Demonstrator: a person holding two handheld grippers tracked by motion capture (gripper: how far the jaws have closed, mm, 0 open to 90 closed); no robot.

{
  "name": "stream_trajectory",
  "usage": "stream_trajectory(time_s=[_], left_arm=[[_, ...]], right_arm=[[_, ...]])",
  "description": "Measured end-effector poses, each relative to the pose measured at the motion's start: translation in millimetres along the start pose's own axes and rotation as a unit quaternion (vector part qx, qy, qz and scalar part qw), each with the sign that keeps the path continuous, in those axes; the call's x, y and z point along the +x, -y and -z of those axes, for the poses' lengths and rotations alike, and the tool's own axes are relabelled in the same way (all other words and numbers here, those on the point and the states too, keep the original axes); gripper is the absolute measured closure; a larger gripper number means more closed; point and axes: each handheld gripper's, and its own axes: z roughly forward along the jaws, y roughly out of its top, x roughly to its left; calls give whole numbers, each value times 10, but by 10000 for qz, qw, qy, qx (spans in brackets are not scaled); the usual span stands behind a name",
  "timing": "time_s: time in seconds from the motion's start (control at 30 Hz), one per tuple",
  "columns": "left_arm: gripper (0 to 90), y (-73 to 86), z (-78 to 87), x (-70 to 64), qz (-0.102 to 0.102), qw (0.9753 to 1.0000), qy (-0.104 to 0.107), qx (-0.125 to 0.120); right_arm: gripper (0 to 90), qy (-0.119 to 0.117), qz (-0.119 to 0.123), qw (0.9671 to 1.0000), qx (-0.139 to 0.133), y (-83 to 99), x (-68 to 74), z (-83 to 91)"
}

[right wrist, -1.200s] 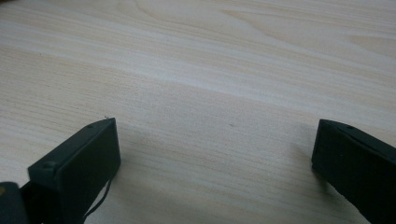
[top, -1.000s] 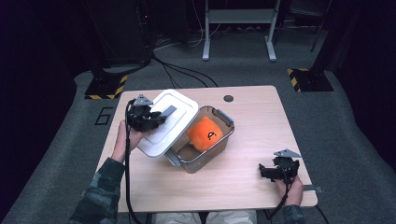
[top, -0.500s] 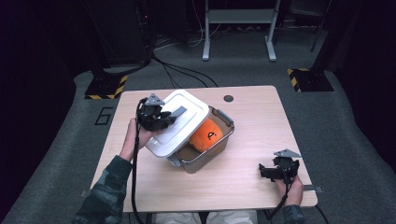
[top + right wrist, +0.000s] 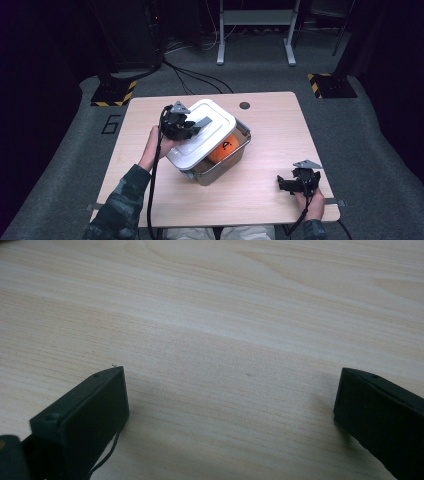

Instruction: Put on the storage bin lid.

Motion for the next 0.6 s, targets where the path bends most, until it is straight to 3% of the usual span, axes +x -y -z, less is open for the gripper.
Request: stream_trajectory(time_s=[0.6], left_arm=[[665, -84, -304, -157, -159, 9991, 285, 265]], right_arm=[[2, 1, 3, 10000, -1, 0, 0, 0]])
